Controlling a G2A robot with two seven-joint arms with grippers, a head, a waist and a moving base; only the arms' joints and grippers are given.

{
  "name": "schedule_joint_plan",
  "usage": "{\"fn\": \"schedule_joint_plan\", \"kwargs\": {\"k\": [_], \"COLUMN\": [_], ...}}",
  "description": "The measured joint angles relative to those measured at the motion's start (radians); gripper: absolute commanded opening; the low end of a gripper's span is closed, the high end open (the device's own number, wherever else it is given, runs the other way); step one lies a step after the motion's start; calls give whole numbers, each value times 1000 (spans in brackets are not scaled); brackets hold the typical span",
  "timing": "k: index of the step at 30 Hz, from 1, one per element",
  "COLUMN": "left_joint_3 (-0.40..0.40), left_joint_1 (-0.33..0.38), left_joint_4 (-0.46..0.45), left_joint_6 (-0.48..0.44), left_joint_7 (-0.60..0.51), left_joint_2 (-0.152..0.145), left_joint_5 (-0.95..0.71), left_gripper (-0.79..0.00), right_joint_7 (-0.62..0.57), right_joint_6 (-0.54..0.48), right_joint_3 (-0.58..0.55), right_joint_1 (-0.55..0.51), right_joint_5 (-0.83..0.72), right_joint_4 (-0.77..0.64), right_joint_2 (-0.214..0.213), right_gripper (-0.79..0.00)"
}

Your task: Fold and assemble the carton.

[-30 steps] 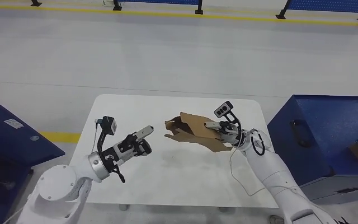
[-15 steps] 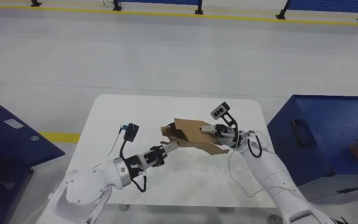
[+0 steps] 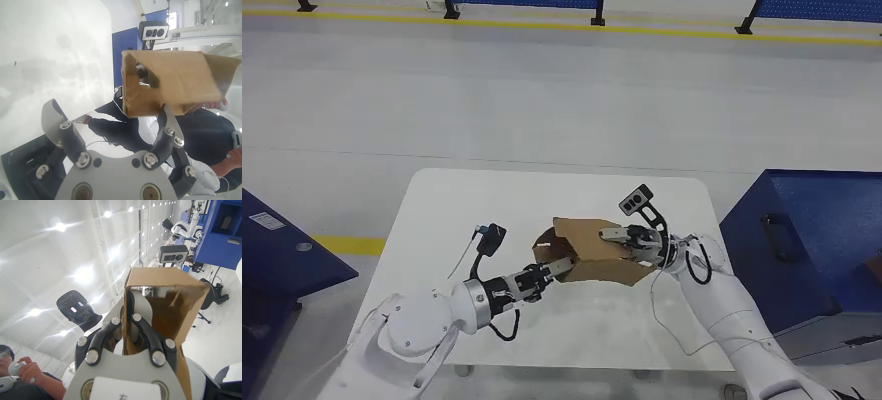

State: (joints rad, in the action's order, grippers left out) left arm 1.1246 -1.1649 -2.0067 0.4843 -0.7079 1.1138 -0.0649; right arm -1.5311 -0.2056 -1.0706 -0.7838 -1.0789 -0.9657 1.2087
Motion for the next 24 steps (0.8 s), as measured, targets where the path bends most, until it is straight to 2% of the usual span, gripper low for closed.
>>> {"fn": "schedule_joint_plan", "kwargs": {"k": [10, 14, 18, 21, 24], "left_joint_3": [1, 55, 142, 197, 198], "left_joint_1": [-8, -43, -106, -147, -148], "left_joint_4": [-12, -44, -81, -81, -80], "left_joint_6": [-14, -53, -145, -224, -225], "left_joint_7": [8, 28, 61, 72, 71], "left_joint_2": [0, -4, -9, -9, -9], "left_joint_5": [-20, -60, -139, -226, -225], "left_gripper": [0, 0, 0, 0, 0], "right_joint_7": [-4, -4, 0, 0, 1], "right_joint_6": [46, 133, 264, 263, 262], "right_joint_3": [-4, -6, 11, 11, 11], "right_joint_1": [-6, 1, 16, 16, 16], "right_joint_5": [-39, -123, -192, -192, -191], "right_joint_4": [10, 64, 129, 129, 128], "right_joint_2": [11, 22, 37, 37, 37], "right_gripper": [-785, -785, -785, -785, -785]}}
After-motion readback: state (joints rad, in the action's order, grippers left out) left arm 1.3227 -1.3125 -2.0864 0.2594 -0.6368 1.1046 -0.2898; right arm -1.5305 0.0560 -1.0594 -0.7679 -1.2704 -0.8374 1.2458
